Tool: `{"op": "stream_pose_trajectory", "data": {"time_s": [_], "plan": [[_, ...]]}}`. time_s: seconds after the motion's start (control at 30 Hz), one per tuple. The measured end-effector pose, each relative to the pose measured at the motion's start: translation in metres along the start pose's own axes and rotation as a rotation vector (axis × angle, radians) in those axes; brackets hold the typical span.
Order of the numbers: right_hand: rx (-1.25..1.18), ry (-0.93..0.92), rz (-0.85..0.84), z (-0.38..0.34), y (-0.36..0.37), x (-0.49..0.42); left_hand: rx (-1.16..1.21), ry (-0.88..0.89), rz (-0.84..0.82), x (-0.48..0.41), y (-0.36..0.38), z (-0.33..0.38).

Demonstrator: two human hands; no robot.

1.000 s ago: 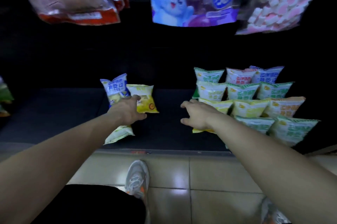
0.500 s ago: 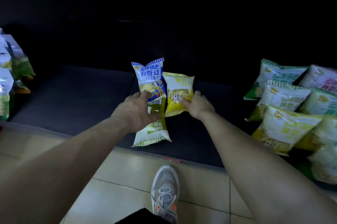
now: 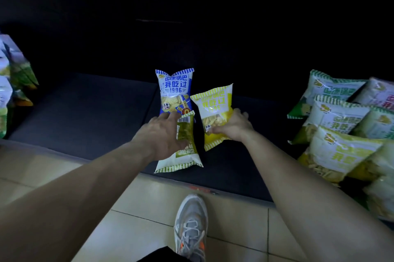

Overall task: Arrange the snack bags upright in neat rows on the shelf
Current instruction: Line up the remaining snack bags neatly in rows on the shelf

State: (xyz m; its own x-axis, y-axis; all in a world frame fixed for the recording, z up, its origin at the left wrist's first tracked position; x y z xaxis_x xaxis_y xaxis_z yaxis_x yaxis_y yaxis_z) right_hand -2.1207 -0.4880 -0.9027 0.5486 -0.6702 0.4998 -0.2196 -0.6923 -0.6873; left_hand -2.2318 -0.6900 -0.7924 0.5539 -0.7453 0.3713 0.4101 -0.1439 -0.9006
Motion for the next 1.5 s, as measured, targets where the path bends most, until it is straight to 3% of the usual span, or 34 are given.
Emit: {"op": "stream_pose_trajectory", "data": {"time_s": [0.2, 0.4, 0.6, 0.73, 0.87, 1.07, 1.27, 1.5], "plan": [[-0.035, -0.161, 0.013, 0.021, -0.036, 0.051, -0.003, 0.027, 0.032, 0.008, -0.018, 0.012], [0.157, -0.348, 0.01, 0.022, -0.12, 0.142, 0.329, 0.116, 0.103, 0.033, -0.053, 0.05], [0.279, -0.412, 0.046, 0.05, -0.193, 0.242, 0.668, 0.382, -0.113, 0.082, -0.067, 0.138], [0.193, -0.415, 0.082, 0.085, -0.208, 0.28, 0.708, 0.487, -0.134, 0.104, -0.058, 0.193], [0.078, -0.387, 0.074, 0.122, -0.21, 0.29, 0.634, 0.507, -0.112, 0.105, -0.043, 0.228], [0.293, -0.295, 0.237, 0.182, -0.246, 0.278, 0.281, 0.494, -0.068, 0.077, -0.009, 0.263], [0.366, -0.18, 0.182, 0.238, -0.271, 0.267, -0.015, 0.494, -0.026, 0.048, 0.047, 0.293], [0.239, -0.173, 0.224, 0.261, -0.29, 0.257, -0.225, 0.499, 0.047, 0.032, 0.094, 0.318]]}}
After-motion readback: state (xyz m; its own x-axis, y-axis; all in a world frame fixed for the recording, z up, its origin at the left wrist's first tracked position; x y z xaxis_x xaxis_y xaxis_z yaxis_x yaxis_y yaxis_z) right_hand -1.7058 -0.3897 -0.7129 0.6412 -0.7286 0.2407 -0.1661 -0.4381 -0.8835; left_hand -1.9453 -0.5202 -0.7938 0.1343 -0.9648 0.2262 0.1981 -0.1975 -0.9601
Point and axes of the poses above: each hand's wrist, its own x-axis away from the middle knuckle, its own y-axis out of the palm, z = x × y, the point moved 2 cm from there along -x, towards the middle knuckle
